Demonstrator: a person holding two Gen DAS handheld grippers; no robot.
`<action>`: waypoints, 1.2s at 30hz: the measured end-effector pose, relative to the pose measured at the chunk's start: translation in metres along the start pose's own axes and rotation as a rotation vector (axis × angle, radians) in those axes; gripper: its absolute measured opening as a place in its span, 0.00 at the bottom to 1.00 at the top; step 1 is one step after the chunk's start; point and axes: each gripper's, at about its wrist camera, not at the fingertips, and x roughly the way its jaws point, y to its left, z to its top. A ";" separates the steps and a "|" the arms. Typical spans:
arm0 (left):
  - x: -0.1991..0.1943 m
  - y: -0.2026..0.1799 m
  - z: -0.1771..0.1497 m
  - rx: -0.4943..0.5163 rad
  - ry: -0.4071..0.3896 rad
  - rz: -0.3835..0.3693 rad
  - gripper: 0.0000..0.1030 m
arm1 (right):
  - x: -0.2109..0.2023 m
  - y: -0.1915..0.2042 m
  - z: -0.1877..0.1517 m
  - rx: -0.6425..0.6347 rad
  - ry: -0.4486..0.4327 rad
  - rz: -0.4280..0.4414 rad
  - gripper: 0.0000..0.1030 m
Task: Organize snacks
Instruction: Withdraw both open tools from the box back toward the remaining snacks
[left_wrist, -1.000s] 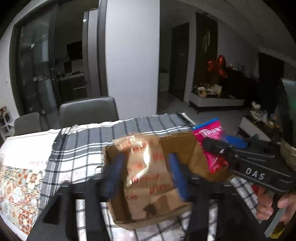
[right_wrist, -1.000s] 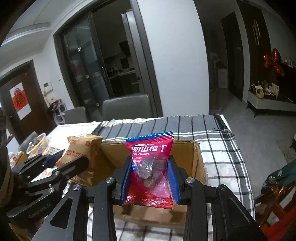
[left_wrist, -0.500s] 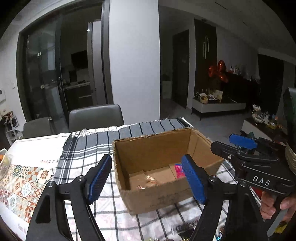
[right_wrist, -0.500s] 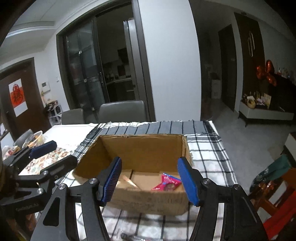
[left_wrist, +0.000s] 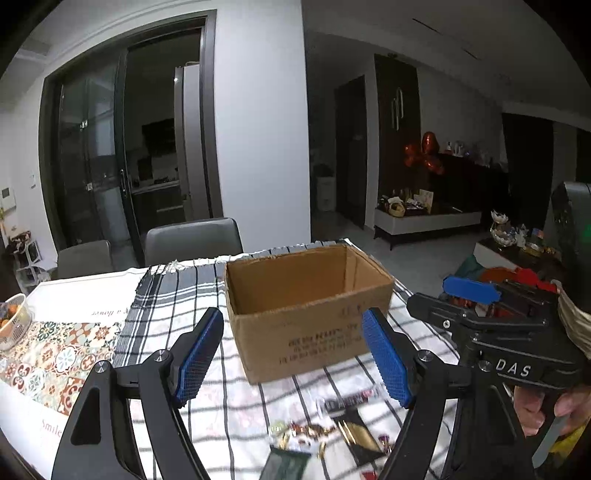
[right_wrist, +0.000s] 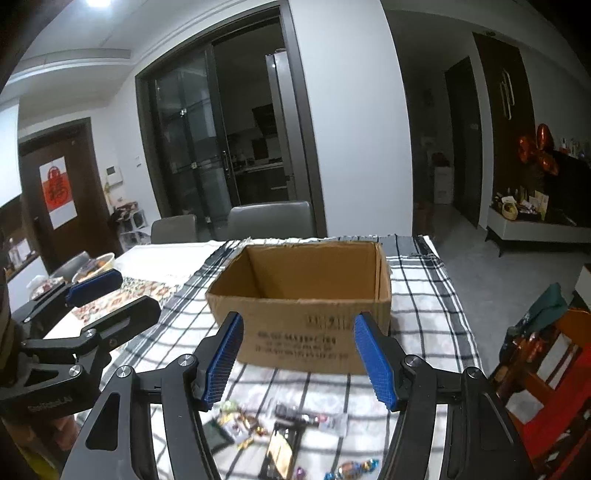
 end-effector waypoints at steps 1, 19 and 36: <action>-0.005 -0.002 -0.004 0.001 0.002 0.006 0.75 | -0.005 0.002 -0.005 -0.009 -0.001 0.004 0.62; -0.047 -0.044 -0.093 0.049 0.098 0.008 0.75 | -0.042 0.018 -0.081 -0.142 0.076 0.036 0.61; -0.027 -0.066 -0.163 0.115 0.262 -0.069 0.66 | -0.023 0.035 -0.145 -0.388 0.253 0.125 0.61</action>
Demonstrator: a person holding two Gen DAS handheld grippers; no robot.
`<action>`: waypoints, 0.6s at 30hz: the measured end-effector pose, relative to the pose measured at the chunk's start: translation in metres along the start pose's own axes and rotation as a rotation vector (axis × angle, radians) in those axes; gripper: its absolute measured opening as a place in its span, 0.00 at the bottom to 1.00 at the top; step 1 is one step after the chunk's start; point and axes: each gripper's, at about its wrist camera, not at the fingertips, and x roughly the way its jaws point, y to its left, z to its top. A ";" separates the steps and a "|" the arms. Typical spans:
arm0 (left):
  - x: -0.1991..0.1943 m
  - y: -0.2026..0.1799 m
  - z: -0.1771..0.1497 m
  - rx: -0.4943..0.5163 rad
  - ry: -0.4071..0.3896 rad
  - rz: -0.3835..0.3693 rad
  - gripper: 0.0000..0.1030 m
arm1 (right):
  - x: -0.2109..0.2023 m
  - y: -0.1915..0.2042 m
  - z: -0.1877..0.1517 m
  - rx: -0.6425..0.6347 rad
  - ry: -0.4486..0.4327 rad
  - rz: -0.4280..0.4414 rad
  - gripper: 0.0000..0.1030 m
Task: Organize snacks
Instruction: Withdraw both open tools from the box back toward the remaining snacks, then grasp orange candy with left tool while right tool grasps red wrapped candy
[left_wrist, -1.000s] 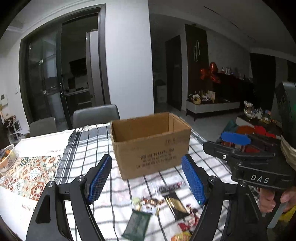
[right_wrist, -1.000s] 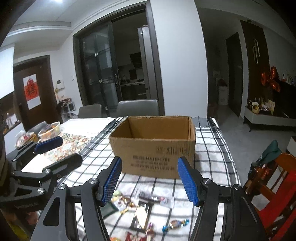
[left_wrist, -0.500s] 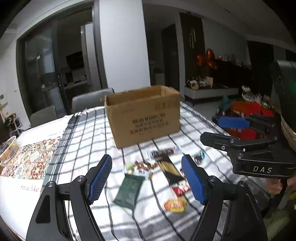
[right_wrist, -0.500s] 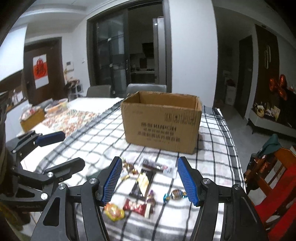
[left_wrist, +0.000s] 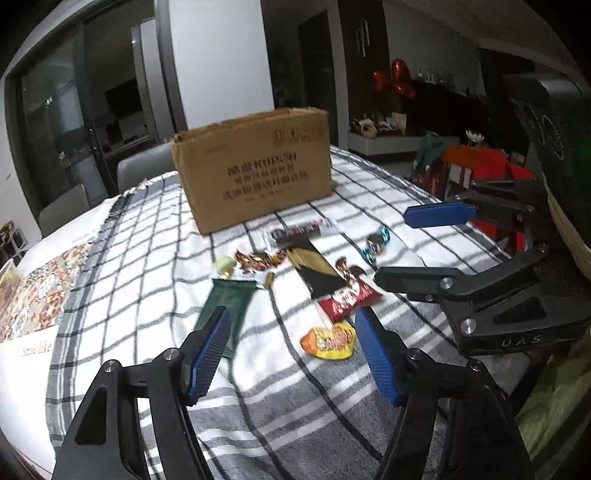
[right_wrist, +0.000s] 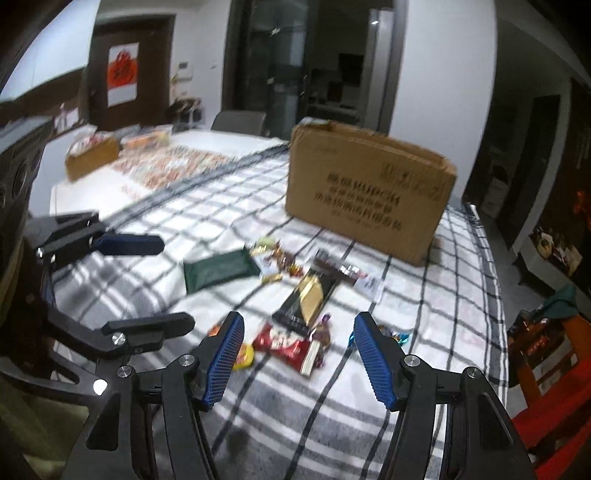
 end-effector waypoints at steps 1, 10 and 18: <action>0.003 -0.001 -0.002 0.000 0.008 -0.004 0.65 | 0.004 0.001 -0.002 -0.018 0.013 0.007 0.61; 0.038 -0.002 -0.013 -0.029 0.094 -0.064 0.57 | 0.034 0.003 -0.010 -0.166 0.076 0.042 0.54; 0.056 0.001 -0.017 -0.051 0.133 -0.109 0.48 | 0.055 0.004 -0.015 -0.222 0.111 0.109 0.46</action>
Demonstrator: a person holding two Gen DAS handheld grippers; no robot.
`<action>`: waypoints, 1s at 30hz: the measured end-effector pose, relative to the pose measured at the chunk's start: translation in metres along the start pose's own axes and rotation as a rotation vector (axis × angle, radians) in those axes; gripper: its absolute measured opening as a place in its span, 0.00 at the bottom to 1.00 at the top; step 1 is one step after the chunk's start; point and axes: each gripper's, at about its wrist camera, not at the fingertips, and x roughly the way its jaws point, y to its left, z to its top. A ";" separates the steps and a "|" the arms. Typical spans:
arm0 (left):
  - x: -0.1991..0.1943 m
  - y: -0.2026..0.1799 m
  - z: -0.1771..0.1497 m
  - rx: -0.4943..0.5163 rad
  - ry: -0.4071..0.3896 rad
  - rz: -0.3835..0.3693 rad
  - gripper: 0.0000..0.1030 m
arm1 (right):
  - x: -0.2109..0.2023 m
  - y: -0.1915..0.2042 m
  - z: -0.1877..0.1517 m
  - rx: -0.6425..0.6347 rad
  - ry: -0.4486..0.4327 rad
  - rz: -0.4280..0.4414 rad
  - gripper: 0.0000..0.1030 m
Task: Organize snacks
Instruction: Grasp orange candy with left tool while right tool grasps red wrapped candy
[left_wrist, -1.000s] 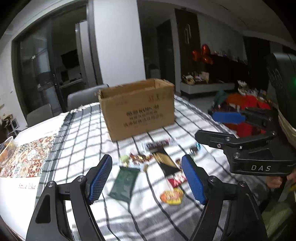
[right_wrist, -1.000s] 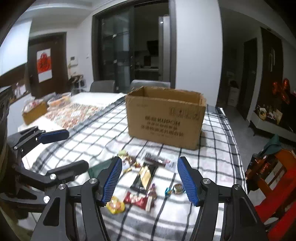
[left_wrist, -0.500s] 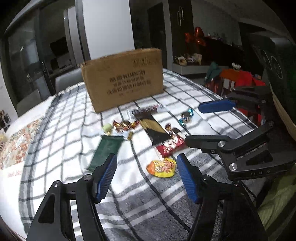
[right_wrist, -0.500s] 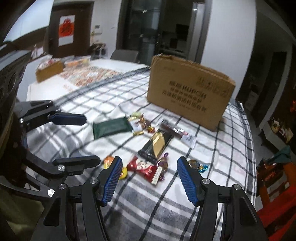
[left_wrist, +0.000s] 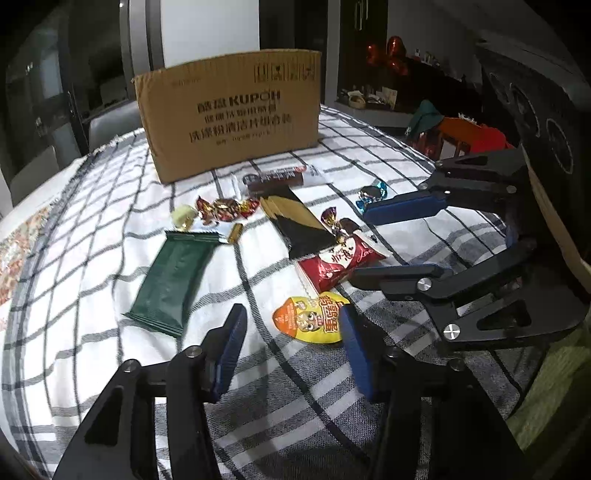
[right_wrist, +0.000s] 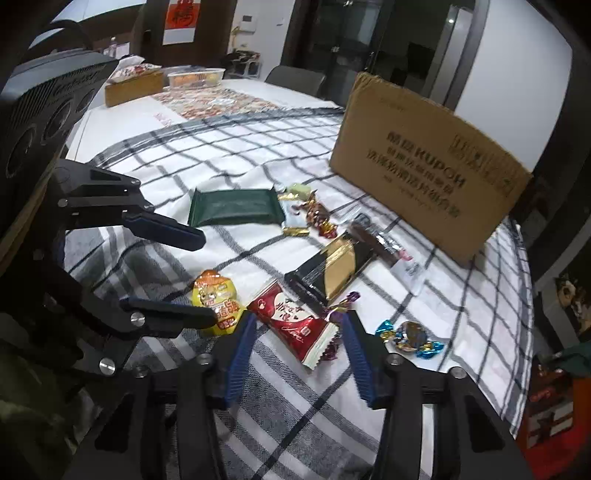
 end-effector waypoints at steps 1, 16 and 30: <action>0.001 0.001 0.000 -0.005 0.002 -0.008 0.48 | 0.002 0.000 0.000 -0.008 0.000 0.006 0.46; 0.013 0.003 0.001 -0.041 0.015 -0.069 0.32 | 0.018 -0.001 0.003 -0.052 -0.006 0.050 0.42; 0.000 0.008 0.004 -0.079 -0.019 -0.047 0.19 | 0.027 0.004 0.013 -0.153 0.047 0.095 0.37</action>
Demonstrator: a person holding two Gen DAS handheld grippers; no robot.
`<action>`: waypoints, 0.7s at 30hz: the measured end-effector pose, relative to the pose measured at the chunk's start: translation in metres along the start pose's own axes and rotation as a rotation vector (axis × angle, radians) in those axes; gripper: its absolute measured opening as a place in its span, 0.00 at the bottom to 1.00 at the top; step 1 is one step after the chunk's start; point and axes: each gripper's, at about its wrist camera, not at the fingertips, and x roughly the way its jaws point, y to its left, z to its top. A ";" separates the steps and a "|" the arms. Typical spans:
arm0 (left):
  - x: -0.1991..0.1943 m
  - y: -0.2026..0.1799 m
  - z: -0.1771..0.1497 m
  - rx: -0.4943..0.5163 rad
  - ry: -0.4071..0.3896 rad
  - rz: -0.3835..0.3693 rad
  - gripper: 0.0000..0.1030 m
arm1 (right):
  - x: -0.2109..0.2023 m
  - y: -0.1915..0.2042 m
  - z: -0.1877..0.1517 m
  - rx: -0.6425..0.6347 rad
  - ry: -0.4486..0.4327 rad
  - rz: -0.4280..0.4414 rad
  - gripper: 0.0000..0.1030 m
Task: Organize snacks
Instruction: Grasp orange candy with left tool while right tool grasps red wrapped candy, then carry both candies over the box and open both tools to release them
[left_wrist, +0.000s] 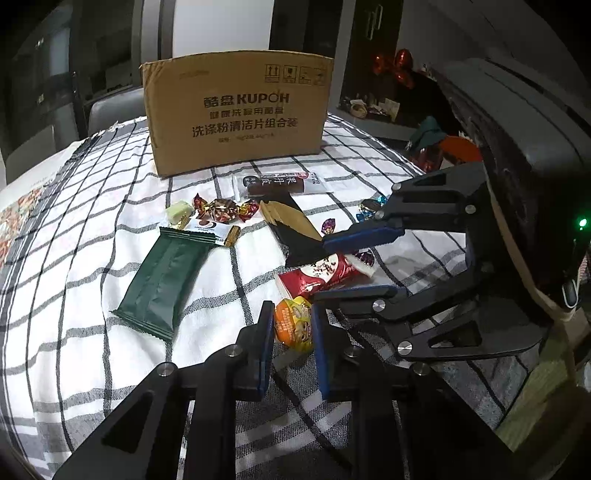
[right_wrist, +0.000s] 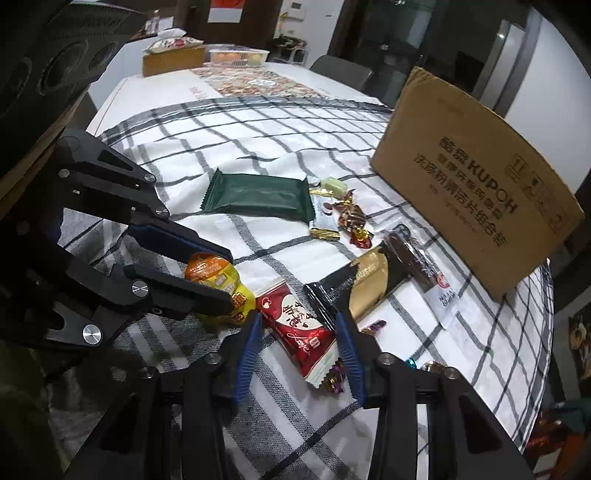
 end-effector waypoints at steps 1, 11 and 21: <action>-0.001 0.000 0.000 -0.002 -0.002 0.001 0.19 | 0.001 0.000 0.000 0.003 0.008 0.008 0.35; -0.015 0.003 0.001 -0.034 -0.040 0.012 0.18 | -0.010 0.004 -0.005 0.132 0.003 -0.047 0.29; -0.038 0.004 0.013 -0.048 -0.111 0.055 0.18 | -0.033 -0.005 -0.003 0.338 -0.090 -0.115 0.29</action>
